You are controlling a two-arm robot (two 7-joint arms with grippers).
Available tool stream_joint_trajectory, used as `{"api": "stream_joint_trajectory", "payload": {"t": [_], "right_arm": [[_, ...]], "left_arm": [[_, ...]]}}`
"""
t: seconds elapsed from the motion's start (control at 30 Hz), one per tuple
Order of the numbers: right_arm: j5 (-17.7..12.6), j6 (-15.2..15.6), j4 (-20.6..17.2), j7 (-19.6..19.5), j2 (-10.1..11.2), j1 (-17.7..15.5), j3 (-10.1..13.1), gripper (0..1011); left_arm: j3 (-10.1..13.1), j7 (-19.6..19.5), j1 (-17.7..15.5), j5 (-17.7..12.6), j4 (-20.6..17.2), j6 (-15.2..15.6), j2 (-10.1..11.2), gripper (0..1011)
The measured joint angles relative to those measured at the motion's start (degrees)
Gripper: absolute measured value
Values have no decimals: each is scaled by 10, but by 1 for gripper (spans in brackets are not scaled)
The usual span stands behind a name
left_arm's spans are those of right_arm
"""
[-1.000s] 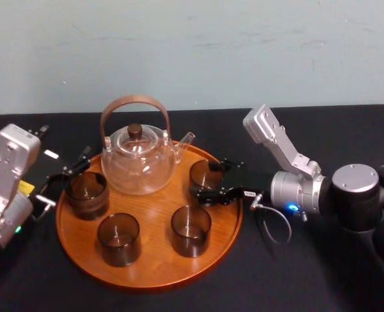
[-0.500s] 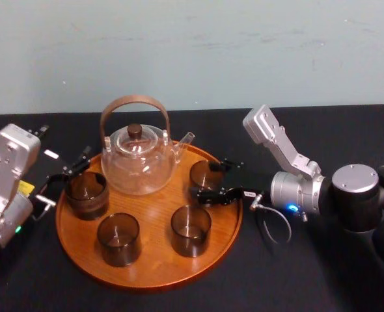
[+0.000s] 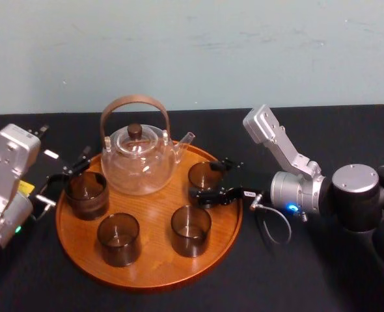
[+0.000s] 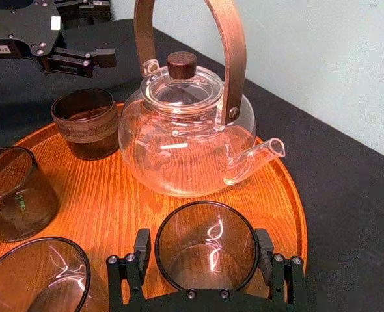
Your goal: Pick up the glass from the table and place it on the tray.
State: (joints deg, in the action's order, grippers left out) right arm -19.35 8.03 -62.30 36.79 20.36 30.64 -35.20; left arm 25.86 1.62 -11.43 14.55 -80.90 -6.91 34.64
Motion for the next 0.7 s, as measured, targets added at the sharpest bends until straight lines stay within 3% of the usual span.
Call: {"api": "stream_joint_trajectory", "payload": {"t": [0.33,0.7], "right_arm": [[0,0,-1,0,0,0,0,1002],[-33,-5,-72,21,53,-44,23,1002]], "left_arm": [[0,0,0,0,0,0,0,1001],[0,0,0,0,0,0,0,1001]]}}
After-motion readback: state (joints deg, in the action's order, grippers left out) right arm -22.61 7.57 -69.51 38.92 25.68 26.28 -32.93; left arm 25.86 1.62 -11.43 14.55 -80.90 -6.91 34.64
